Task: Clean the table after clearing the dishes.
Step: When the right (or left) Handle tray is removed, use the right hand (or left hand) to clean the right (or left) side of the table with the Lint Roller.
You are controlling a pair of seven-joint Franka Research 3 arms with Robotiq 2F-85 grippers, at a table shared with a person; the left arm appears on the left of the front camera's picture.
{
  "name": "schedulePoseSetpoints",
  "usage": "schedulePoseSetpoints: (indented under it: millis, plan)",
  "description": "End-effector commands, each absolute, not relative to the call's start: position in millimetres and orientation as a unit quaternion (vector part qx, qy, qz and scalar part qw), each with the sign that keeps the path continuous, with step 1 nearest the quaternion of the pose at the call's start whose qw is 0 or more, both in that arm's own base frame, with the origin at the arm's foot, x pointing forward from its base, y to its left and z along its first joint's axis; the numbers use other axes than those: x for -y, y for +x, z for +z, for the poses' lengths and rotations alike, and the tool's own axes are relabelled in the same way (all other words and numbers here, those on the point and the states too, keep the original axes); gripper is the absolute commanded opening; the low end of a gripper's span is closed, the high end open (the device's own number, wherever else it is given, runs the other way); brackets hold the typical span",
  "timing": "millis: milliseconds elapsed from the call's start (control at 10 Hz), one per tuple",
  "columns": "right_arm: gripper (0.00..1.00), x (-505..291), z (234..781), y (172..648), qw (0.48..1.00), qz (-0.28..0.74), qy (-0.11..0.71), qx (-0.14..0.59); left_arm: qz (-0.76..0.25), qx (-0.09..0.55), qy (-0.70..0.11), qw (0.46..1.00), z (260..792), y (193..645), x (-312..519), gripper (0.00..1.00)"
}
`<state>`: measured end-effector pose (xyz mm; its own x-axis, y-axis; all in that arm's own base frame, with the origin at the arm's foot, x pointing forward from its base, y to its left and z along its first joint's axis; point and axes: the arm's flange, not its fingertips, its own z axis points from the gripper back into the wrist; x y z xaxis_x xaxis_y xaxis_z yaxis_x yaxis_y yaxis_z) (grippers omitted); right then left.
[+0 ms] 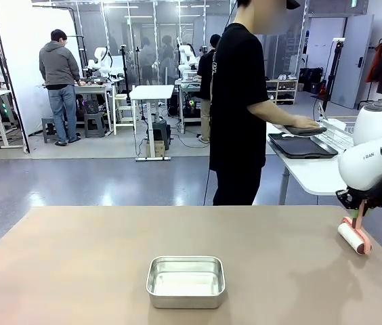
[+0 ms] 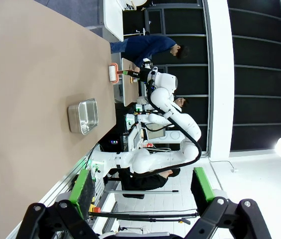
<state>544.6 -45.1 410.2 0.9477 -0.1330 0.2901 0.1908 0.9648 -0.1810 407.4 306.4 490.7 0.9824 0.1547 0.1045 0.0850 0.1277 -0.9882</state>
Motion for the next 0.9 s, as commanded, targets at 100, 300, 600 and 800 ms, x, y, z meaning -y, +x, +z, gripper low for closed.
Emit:
schedulePoseSetpoints:
  millis: [100, 300, 600, 800]
  plan:
    - [0.22, 60.3, 429.8, 535.7, 0.981, -0.1, -0.077, 0.146, 0.026, 0.093, -0.659, 0.746, 491.8, 405.1, -307.7, 1.0]
    - [0.22, 71.1, 463.0, 533.4, 0.977, -0.113, -0.074, 0.165, 0.026, 0.093, -0.659, 0.746, 491.8, 405.1, -307.7, 1.0]
    - [0.22, 74.8, 508.8, 531.3, 0.975, -0.104, -0.063, 0.185, 0.026, 0.093, -0.659, 0.746, 491.8, 405.1, -307.7, 1.0]
    - [0.22, 75.1, 530.6, 527.8, 0.974, -0.103, -0.047, 0.196, 0.026, 0.093, -0.659, 0.746, 491.8, 405.1, -307.7, 1.0]
